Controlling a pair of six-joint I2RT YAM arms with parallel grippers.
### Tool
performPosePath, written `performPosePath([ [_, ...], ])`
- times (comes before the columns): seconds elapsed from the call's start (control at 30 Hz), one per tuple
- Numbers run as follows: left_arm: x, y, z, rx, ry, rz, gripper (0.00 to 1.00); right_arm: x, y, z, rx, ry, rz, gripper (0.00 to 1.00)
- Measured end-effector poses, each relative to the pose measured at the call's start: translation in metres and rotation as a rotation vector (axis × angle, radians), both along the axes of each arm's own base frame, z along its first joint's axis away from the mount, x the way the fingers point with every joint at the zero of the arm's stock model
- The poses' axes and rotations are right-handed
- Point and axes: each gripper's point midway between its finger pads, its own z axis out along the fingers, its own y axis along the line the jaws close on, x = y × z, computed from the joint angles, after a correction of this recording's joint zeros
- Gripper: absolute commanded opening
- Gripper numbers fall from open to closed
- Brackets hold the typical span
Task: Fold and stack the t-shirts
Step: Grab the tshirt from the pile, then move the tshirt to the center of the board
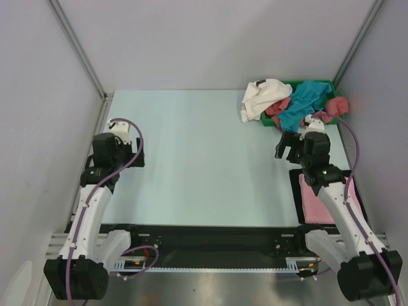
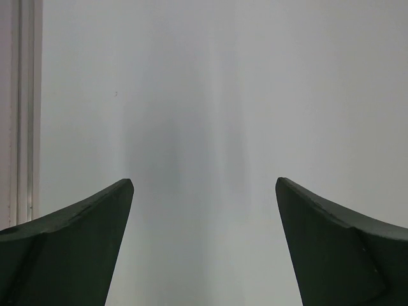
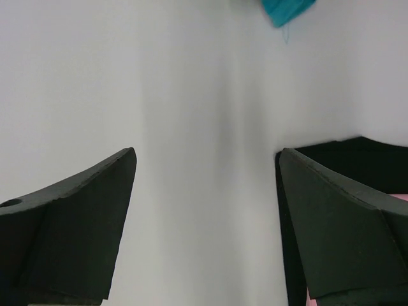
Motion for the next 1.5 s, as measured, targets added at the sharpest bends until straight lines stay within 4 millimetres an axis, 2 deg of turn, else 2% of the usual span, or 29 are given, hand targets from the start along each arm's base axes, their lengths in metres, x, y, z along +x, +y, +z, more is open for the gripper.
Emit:
performPosePath([
  [0.1,0.002,-0.002,-0.005,-0.005,0.019,-0.017,1.0,0.018,-0.026,-0.011,0.009,0.087,-0.085,0.96],
  [0.2,0.001,-0.007,-0.015,0.001,0.061,-0.067,1.0,0.058,-0.063,-0.01,0.037,0.151,-0.193,0.89],
  [0.23,-0.001,-0.009,-0.018,0.007,0.076,-0.091,1.0,0.078,-0.076,-0.01,0.047,0.17,-0.228,0.88],
  [0.3,-0.005,-0.011,-0.021,0.021,0.093,-0.125,1.0,0.109,-0.091,-0.011,0.055,0.184,-0.26,0.87],
  [0.37,-0.006,-0.012,-0.022,0.035,0.099,-0.146,1.0,0.14,-0.095,-0.014,0.069,0.181,-0.26,0.86],
  [0.4,-0.007,-0.011,-0.023,0.042,0.102,-0.153,1.0,0.15,-0.095,-0.016,0.075,0.184,-0.255,0.86],
  [0.5,-0.008,-0.009,-0.023,0.064,0.104,-0.162,1.0,0.187,-0.092,-0.031,0.097,0.215,-0.237,0.85],
  [0.57,-0.008,-0.007,-0.023,0.078,0.105,-0.158,1.0,0.215,-0.09,-0.044,0.106,0.231,-0.23,0.81],
  [0.6,-0.008,-0.006,-0.023,0.084,0.105,-0.156,1.0,0.223,-0.09,-0.05,0.108,0.242,-0.231,0.78],
  [0.63,-0.008,-0.005,-0.023,0.09,0.105,-0.156,1.0,0.231,-0.089,-0.058,0.109,0.262,-0.231,0.69],
  [0.7,-0.008,-0.004,-0.023,0.094,0.105,-0.156,1.0,0.246,-0.088,-0.07,0.111,0.285,-0.233,0.59],
  [0.73,-0.008,-0.004,-0.023,0.096,0.106,-0.159,1.0,0.252,-0.089,-0.075,0.112,0.294,-0.238,0.46],
  [0.8,-0.008,-0.004,-0.023,0.097,0.106,-0.16,1.0,0.261,-0.09,-0.084,0.108,0.314,-0.247,0.3],
  [0.83,-0.008,-0.004,-0.023,0.097,0.106,-0.16,1.0,0.264,-0.09,-0.086,0.109,0.324,-0.254,0.15],
  [0.9,-0.008,-0.004,-0.024,0.098,0.108,-0.16,1.0,0.269,-0.092,-0.086,0.101,0.33,-0.26,0.0],
  [1.07,-0.008,-0.004,-0.026,0.097,0.116,-0.16,1.0,0.27,-0.104,-0.07,0.053,0.324,-0.316,0.0],
  [1.17,-0.008,-0.004,-0.027,0.097,0.121,-0.162,1.0,0.269,-0.116,-0.046,-0.004,0.292,-0.353,0.0],
  [1.27,-0.007,-0.004,-0.028,0.096,0.126,-0.163,1.0,0.268,-0.133,0.009,-0.065,0.201,-0.397,0.0],
  [1.37,-0.007,-0.004,-0.028,0.096,0.125,-0.163,1.0,0.271,-0.152,0.102,-0.107,0.005,-0.444,0.0],
  [1.4,-0.007,-0.004,-0.028,0.096,0.125,-0.163,1.0,0.266,-0.156,0.141,-0.119,-0.078,-0.455,0.0],
  [1.5,-0.007,-0.004,-0.027,0.096,0.123,-0.165,1.0,0.235,-0.158,0.258,-0.128,-0.342,-0.465,0.0],
])
